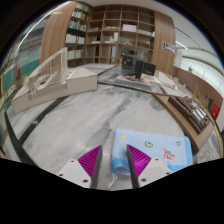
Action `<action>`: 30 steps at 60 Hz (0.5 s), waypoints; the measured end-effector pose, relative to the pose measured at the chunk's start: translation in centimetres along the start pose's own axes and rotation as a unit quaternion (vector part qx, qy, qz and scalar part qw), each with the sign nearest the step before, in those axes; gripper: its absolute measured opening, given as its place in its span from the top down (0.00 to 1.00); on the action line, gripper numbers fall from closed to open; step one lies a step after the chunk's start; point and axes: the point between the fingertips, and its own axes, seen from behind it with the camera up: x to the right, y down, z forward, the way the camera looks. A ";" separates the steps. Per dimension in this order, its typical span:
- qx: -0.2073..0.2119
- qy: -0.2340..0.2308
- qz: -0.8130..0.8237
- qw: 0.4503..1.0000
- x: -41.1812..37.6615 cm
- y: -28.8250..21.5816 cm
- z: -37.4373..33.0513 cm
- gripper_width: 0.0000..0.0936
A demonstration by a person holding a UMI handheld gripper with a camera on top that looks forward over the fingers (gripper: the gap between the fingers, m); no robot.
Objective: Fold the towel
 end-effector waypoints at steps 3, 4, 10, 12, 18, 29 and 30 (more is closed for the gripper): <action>0.013 0.001 -0.004 1.000 -0.3 0.0 0.6 0.62; 0.009 0.007 -0.008 1.000 -0.1 0.3 0.6 0.69; 0.009 0.032 -0.001 0.999 1.4 0.1 0.0 0.96; 0.011 0.034 -0.002 0.999 1.1 0.2 0.6 0.96; 0.010 0.035 -0.017 0.999 1.1 0.0 0.4 0.99; 0.066 0.047 0.024 0.996 4.4 -4.7 -3.3 0.99; 0.074 0.054 0.032 0.995 5.3 -5.1 -3.7 0.99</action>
